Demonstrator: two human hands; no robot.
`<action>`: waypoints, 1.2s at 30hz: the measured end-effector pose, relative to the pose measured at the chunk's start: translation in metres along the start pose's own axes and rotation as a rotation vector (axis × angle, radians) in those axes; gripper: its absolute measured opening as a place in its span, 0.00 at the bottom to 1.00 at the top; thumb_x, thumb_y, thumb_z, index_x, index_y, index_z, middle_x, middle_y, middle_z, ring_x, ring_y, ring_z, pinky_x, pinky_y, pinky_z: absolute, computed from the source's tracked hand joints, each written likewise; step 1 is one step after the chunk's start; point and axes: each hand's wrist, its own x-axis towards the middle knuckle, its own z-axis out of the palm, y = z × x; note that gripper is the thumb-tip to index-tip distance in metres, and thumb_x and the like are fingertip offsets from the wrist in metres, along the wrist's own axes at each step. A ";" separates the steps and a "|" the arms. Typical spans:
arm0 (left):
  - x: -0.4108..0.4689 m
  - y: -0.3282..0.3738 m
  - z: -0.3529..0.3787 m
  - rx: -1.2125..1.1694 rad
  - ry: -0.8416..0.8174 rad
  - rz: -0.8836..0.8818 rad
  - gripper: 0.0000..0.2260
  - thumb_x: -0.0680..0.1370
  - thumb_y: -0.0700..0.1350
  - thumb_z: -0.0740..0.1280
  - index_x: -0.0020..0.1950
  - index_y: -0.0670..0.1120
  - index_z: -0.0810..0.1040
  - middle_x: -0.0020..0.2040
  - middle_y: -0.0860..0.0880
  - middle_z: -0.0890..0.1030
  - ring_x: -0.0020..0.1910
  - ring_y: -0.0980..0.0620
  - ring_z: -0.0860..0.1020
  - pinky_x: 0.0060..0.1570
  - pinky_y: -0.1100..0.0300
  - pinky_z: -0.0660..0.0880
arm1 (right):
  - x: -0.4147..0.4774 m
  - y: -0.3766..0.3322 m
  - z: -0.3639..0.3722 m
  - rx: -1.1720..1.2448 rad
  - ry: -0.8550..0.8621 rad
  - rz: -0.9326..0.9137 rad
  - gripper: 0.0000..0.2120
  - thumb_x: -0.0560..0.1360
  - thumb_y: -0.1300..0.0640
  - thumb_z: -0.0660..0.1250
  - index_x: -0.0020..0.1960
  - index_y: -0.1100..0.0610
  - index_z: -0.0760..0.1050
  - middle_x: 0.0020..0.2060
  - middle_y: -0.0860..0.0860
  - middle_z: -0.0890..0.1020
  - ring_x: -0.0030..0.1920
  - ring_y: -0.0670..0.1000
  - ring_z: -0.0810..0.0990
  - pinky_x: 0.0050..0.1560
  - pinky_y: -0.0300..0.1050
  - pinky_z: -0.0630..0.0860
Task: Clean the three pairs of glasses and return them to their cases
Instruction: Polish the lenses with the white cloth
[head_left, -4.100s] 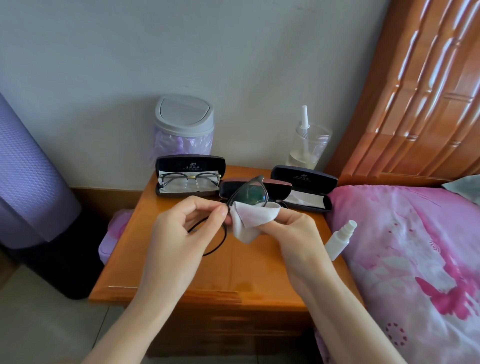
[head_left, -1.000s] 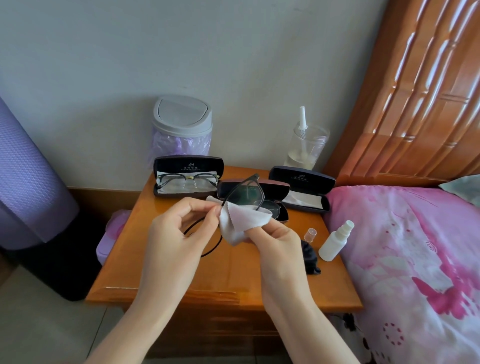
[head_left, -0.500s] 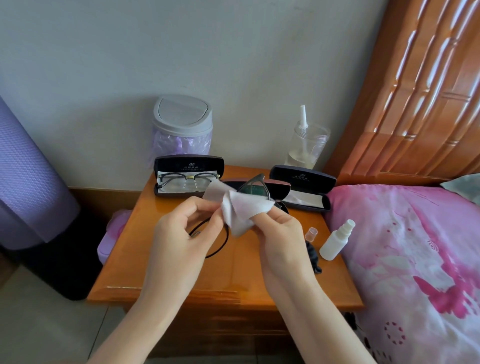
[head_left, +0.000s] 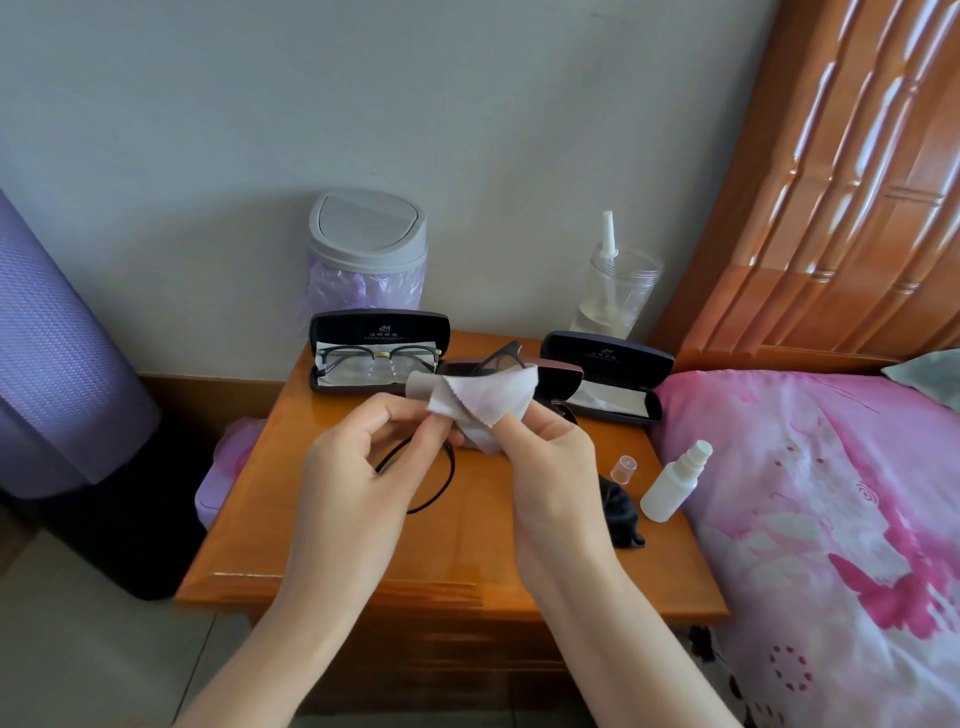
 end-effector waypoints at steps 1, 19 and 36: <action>0.000 0.001 -0.001 -0.004 0.012 -0.006 0.09 0.71 0.52 0.66 0.47 0.52 0.82 0.42 0.59 0.84 0.46 0.62 0.81 0.45 0.74 0.74 | 0.000 0.001 -0.001 -0.039 -0.021 -0.004 0.11 0.73 0.66 0.64 0.39 0.57 0.83 0.33 0.47 0.84 0.38 0.38 0.79 0.38 0.24 0.73; 0.000 0.000 0.000 0.037 -0.013 0.014 0.05 0.74 0.45 0.68 0.45 0.56 0.80 0.44 0.63 0.82 0.46 0.65 0.80 0.44 0.76 0.73 | 0.005 0.004 -0.038 -0.204 -0.058 0.039 0.07 0.74 0.61 0.68 0.44 0.52 0.83 0.38 0.46 0.85 0.44 0.46 0.81 0.46 0.41 0.76; -0.001 -0.001 -0.001 0.088 -0.033 0.020 0.03 0.74 0.46 0.68 0.44 0.51 0.82 0.41 0.59 0.83 0.47 0.61 0.81 0.48 0.72 0.75 | 0.019 -0.002 -0.029 -0.069 0.093 0.015 0.04 0.74 0.57 0.68 0.45 0.53 0.82 0.41 0.48 0.85 0.53 0.53 0.80 0.60 0.53 0.74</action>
